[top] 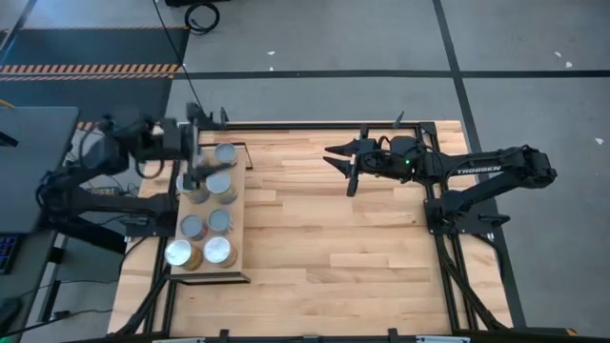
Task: Pick and place cans onto a shelf
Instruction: Return to Home Position
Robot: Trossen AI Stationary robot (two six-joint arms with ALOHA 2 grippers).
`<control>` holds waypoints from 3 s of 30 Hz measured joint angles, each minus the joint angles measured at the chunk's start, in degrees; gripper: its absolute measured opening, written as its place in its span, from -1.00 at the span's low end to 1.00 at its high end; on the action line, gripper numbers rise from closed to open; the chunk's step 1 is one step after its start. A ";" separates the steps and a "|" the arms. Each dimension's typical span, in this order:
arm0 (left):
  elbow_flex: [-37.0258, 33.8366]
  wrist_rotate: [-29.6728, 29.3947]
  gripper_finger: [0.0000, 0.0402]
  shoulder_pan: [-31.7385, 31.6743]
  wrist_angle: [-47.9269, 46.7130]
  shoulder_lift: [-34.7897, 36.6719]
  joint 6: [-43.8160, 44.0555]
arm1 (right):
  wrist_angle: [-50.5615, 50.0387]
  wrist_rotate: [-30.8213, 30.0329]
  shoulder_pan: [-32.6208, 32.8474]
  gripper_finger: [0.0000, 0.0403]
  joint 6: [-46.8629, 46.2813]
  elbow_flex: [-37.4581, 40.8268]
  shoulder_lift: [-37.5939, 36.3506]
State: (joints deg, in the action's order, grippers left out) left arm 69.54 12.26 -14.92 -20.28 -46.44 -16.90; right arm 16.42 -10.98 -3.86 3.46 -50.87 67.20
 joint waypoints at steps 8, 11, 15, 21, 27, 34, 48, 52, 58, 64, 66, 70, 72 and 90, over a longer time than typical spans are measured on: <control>-4.83 -8.50 0.93 17.86 5.17 0.05 3.14 | -7.12 -0.34 2.59 -0.45 -5.82 0.00 -5.82; -6.48 -13.38 0.93 25.99 5.05 0.64 3.11 | -11.05 -1.36 4.67 -0.54 -6.27 -0.02 -10.12; -11.49 -15.29 0.93 34.55 8.40 3.99 2.81 | -11.87 -0.81 7.06 -0.76 -6.35 4.61 -17.40; -21.94 -13.52 0.93 40.95 18.84 13.54 3.47 | -9.95 -0.02 9.03 -0.94 -13.05 15.78 -32.43; -28.54 -13.58 0.93 41.92 17.17 26.02 5.49 | -12.43 -2.97 9.79 -0.90 -16.67 20.39 -48.84; -34.82 -11.21 0.93 41.90 14.89 40.07 9.36 | -21.12 -5.87 9.79 -0.94 -23.48 21.69 -60.04; -44.14 -1.26 0.93 41.95 26.65 46.11 16.29 | -25.10 -10.33 9.75 -0.91 -35.38 22.50 -67.00; -51.36 1.07 0.93 41.93 37.31 46.06 19.53 | -13.38 -10.57 9.78 -0.92 -33.46 29.01 -66.71; -55.06 8.15 0.93 41.94 49.26 46.12 28.48 | 15.34 -12.26 9.71 -0.92 -30.93 46.17 -66.94; -53.86 18.11 0.93 41.95 57.35 46.19 27.88 | 13.44 -17.42 9.47 -0.91 -39.63 50.52 -66.79; -53.86 21.06 0.93 41.95 57.22 46.19 27.86 | 11.96 -17.86 9.33 -0.91 -39.85 50.51 -66.75; -53.86 22.81 0.93 41.93 57.19 46.17 39.40 | 11.87 -17.60 9.36 -0.91 -34.53 50.51 -66.78; -53.86 26.38 0.93 41.95 57.23 46.17 45.88 | 11.10 -17.54 9.36 -0.91 -31.62 50.51 -66.78; -62.65 45.25 0.93 46.04 74.75 46.15 53.83 | 8.40 -19.37 9.36 -0.91 -34.33 50.49 -66.75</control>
State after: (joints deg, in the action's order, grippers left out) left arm 6.89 57.51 31.12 54.47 -0.30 36.93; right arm 24.81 -30.35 5.50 -30.87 -0.38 0.45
